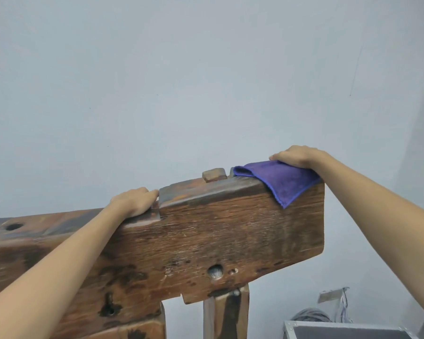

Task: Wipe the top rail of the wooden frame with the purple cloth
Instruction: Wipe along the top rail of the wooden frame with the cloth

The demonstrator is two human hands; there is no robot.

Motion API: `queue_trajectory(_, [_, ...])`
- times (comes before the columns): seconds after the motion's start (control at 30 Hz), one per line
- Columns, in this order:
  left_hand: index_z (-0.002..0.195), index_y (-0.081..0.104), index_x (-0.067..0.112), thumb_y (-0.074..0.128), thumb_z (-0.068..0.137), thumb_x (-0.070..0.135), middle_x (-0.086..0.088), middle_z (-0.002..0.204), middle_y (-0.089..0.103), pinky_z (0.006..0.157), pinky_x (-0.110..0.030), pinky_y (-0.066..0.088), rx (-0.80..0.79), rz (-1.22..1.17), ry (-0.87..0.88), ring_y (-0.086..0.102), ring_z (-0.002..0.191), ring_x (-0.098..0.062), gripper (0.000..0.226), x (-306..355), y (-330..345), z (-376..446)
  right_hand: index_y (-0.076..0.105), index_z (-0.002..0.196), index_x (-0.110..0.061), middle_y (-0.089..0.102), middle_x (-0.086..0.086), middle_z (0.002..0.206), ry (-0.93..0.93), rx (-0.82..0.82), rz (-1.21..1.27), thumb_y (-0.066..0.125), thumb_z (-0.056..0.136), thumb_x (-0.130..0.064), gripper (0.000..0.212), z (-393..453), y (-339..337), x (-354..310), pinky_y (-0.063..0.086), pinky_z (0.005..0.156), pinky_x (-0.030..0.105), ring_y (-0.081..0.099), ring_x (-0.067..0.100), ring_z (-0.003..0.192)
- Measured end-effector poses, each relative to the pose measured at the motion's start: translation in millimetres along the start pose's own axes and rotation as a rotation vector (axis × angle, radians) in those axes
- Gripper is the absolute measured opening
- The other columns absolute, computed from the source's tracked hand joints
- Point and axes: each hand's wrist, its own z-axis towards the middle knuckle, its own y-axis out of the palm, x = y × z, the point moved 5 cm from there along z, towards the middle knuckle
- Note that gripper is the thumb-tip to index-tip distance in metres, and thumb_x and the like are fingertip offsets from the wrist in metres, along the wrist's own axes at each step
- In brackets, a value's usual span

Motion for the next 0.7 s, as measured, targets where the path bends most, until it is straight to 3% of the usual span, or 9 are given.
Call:
queue_trajectory(0.13, [0.136,0.05,0.009,0.014,0.103,0.051,-0.014,0.15,0.047,0.111,-0.044,0.032,0.021,-0.002,0.007,0.044,0.135,-0.031,0.065,4,2,2,0.062,0.129,-0.037,0.056,-0.002,0.145,-0.041,0.024,-0.04,0.032,0.085,-0.072,0.064,-6,4,1,0.036,0.107,0.05,0.053,0.029,0.128])
queue_trajectory(0.37, [0.133,0.052,0.009,0.014,0.103,0.043,-0.017,0.146,0.05,0.108,-0.042,0.035,0.011,0.043,-0.017,0.049,0.129,-0.034,0.059,9,-2,-8,0.053,0.143,-0.032,0.051,0.004,0.152,-0.168,-0.005,-0.154,0.017,0.09,-0.072,0.075,-29,28,-51,0.031,0.105,0.049,0.047,0.031,0.136])
queue_trajectory(0.5, [0.135,0.051,0.01,0.014,0.102,0.042,-0.016,0.145,0.051,0.106,-0.042,0.037,0.01,0.038,-0.029,0.05,0.128,-0.034,0.059,13,-5,-16,0.045,0.151,-0.016,0.043,0.01,0.158,-0.212,-0.026,-0.132,0.016,0.096,-0.065,0.079,-55,49,-113,0.03,0.11,0.049,0.041,0.032,0.142])
queue_trajectory(0.63, [0.123,0.057,0.012,0.018,0.1,0.042,-0.016,0.139,0.056,0.103,-0.042,0.039,0.018,0.026,-0.008,0.053,0.122,-0.034,0.054,15,-9,-23,0.026,0.158,-0.004,0.022,0.014,0.167,-0.369,0.098,-0.045,0.015,0.101,-0.062,0.082,-104,77,-176,0.024,0.117,0.047,0.021,0.028,0.153])
queue_trajectory(0.7, [0.108,0.059,0.014,0.022,0.099,0.044,-0.018,0.134,0.06,0.098,-0.039,0.041,0.023,0.02,0.009,0.056,0.118,-0.034,0.048,13,-9,-26,0.029,0.158,-0.005,0.023,0.011,0.168,-0.556,0.148,-0.047,0.015,0.102,-0.062,0.081,-131,89,-184,0.023,0.118,0.045,0.022,0.026,0.153])
